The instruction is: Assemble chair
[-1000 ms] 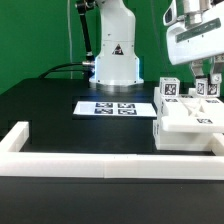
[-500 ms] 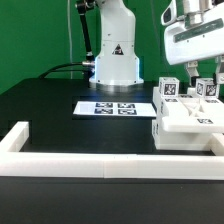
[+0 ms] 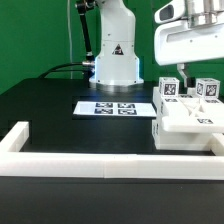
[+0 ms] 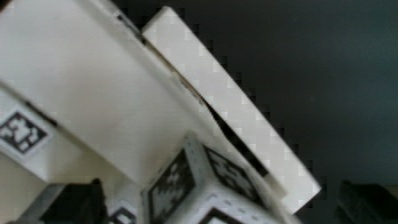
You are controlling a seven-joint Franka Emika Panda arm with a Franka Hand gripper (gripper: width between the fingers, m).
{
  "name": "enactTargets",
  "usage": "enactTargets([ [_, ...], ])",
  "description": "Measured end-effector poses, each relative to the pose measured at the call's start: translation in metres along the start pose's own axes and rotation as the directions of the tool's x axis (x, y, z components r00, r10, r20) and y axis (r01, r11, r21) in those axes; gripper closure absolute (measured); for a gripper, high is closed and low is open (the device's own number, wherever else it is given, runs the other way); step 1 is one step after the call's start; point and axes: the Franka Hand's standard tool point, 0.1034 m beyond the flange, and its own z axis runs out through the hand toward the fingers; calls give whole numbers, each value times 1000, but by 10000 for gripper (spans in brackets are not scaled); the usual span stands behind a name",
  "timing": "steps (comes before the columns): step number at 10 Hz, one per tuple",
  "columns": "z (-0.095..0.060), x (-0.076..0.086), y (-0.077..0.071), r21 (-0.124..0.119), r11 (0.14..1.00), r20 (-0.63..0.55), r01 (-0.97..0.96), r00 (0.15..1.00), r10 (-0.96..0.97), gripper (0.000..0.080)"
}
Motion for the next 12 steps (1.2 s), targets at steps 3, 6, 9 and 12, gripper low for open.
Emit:
enactTargets([
  [3,-1,2,-6,-35,941,32,337,941,-336,151],
  [6,-2,5,-6,-42,843,47,536,844,-534,151],
  [9,-2,5,-6,-42,760,52,648,761,-646,177],
  [12,-2,5,-6,-43,761,52,647,763,-645,516],
])
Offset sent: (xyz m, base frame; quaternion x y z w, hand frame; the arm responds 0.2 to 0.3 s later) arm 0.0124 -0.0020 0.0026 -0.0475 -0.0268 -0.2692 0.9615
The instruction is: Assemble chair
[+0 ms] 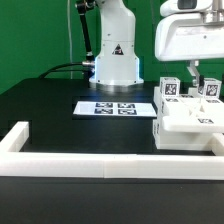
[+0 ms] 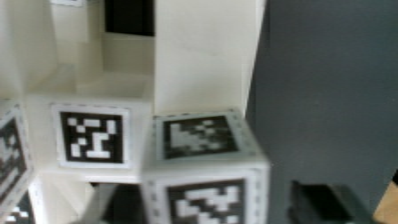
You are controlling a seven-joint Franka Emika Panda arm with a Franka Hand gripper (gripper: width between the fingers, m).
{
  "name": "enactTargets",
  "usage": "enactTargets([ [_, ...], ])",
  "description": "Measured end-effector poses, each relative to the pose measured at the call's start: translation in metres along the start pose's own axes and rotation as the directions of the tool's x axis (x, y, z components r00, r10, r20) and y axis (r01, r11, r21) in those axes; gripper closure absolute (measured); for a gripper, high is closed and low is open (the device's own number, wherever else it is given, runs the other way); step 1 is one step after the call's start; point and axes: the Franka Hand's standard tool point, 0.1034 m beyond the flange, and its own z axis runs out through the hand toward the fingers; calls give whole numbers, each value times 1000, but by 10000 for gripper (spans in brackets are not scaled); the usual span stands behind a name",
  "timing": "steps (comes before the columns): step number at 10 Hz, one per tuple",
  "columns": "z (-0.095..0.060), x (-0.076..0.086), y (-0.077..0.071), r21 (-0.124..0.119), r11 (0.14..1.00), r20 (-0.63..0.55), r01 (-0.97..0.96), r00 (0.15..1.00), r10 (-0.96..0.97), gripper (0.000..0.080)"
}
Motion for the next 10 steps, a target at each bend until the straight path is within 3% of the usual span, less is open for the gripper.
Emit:
enactTargets([
  [3,0,0,2,2,999,-1,-36,999,36,515],
  [5,0,-1,6,22,972,-7,-234,972,235,515],
  [10,0,2,9,62,762,-20,-644,763,646,514],
])
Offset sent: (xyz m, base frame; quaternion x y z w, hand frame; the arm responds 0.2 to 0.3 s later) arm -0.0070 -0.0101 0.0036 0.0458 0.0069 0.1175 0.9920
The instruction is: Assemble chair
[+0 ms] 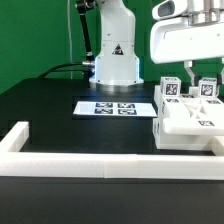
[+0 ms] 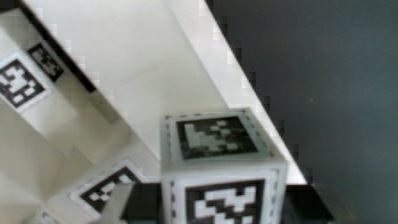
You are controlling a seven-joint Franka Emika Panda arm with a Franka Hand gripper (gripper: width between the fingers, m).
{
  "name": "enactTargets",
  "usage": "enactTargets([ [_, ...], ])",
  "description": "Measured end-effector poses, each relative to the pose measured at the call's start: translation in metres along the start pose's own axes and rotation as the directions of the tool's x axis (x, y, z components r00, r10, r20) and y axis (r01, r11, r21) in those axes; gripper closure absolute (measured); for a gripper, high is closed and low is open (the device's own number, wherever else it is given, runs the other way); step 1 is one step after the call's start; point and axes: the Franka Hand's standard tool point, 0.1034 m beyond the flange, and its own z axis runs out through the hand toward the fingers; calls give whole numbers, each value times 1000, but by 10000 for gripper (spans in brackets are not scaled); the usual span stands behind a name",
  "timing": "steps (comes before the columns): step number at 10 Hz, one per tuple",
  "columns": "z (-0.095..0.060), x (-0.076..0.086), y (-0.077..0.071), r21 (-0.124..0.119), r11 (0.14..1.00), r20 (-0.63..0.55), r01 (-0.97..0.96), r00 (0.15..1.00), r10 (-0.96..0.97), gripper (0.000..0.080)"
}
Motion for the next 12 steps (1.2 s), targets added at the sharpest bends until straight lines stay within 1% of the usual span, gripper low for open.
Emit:
enactTargets([
  [3,0,0,1,9,966,4,-260,966,260,512],
  [5,0,0,1,10,898,10,-440,898,440,512],
  [7,0,-1,0,9,819,14,-574,819,573,512],
  [8,0,-1,1,7,797,15,-604,797,604,512],
  [9,0,0,1,9,748,20,-664,748,664,512],
  [10,0,0,2,10,737,21,-676,737,676,512],
  [12,1,0,2,10,770,21,-637,770,637,506],
])
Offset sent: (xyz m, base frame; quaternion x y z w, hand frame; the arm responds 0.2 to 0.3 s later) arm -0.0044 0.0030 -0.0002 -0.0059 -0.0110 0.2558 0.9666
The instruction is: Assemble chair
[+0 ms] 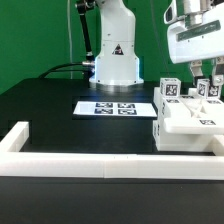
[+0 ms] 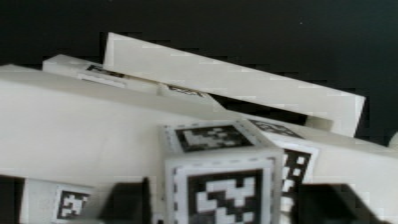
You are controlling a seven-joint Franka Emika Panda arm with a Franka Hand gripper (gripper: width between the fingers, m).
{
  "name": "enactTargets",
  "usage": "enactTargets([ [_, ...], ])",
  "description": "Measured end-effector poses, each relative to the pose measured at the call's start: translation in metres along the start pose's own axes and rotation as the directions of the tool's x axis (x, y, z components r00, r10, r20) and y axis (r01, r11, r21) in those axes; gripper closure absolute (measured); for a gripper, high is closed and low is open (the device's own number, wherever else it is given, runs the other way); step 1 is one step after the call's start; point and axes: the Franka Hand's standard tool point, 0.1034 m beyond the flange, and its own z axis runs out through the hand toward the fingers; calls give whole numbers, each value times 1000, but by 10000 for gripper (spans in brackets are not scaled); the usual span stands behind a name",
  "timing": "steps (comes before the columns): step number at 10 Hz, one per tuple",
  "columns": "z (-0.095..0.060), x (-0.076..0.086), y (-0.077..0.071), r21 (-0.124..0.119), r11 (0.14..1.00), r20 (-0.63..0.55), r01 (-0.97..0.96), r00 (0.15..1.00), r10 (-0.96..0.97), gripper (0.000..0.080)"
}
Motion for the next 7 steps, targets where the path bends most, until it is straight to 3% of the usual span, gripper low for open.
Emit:
enactTargets([
  [1,0,0,0,0,1000,1,-1,1000,1,286],
  [2,0,-1,0,-3,997,1,78,997,-78,286],
  [3,0,-2,0,-10,983,2,186,983,-186,179],
  [7,1,-8,0,-36,828,3,560,829,-560,151],
])
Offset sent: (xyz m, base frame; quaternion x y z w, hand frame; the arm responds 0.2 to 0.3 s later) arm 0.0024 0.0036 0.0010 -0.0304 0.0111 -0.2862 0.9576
